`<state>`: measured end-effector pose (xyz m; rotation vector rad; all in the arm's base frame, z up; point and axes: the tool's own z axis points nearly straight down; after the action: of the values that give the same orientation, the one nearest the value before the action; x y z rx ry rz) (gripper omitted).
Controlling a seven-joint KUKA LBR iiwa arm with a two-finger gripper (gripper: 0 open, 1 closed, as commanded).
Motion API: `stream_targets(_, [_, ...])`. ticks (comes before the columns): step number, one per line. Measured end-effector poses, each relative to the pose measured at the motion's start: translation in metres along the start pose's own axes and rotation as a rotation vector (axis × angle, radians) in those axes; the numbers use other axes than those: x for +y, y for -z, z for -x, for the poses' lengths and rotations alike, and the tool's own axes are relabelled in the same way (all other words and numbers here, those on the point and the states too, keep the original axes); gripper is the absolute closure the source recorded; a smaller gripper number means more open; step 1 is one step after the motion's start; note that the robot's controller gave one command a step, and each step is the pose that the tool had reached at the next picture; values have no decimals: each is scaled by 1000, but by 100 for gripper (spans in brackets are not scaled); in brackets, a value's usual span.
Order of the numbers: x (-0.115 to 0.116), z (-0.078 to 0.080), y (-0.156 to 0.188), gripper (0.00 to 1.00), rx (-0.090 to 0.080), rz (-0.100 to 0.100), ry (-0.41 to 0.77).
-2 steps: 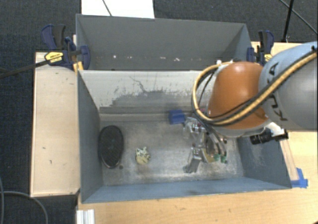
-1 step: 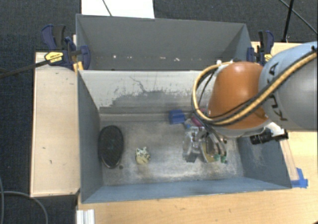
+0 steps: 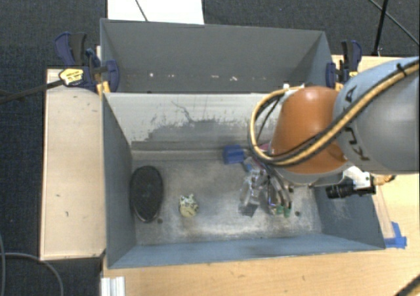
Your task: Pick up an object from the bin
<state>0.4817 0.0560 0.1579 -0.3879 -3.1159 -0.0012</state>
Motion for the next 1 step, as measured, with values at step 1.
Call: stream_targets(1, [7,18,1,100,-8,0,591])
